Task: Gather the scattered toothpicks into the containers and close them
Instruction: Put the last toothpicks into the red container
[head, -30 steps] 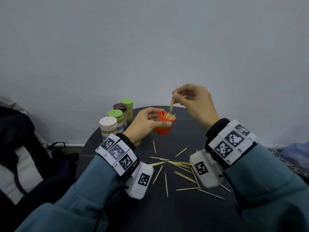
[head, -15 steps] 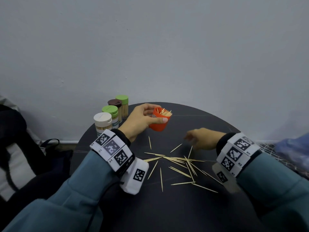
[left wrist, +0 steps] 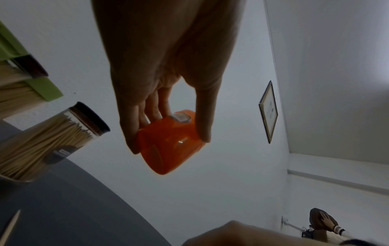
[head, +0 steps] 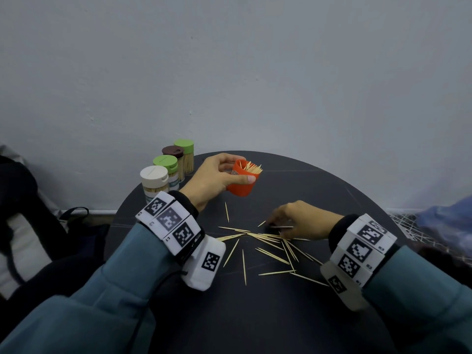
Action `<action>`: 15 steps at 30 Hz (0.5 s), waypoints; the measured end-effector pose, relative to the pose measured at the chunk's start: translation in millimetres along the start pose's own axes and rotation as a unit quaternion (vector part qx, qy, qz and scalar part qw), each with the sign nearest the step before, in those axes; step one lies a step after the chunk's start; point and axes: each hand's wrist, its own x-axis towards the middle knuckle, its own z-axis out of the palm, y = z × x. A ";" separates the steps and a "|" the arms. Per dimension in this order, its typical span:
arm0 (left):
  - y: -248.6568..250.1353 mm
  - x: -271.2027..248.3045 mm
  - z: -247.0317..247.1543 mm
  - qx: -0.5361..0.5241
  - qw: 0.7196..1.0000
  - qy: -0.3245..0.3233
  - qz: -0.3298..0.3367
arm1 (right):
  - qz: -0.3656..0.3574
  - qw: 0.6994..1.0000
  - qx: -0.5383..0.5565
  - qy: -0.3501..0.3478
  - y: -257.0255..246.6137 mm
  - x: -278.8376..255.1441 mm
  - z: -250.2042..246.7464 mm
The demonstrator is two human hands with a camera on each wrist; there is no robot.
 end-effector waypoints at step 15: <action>2.5 -3.9 4.4 0.017 1.000 -0.002 -0.005 | 0.021 1.000 -0.013 0.015 -16.3 -5.0 13.4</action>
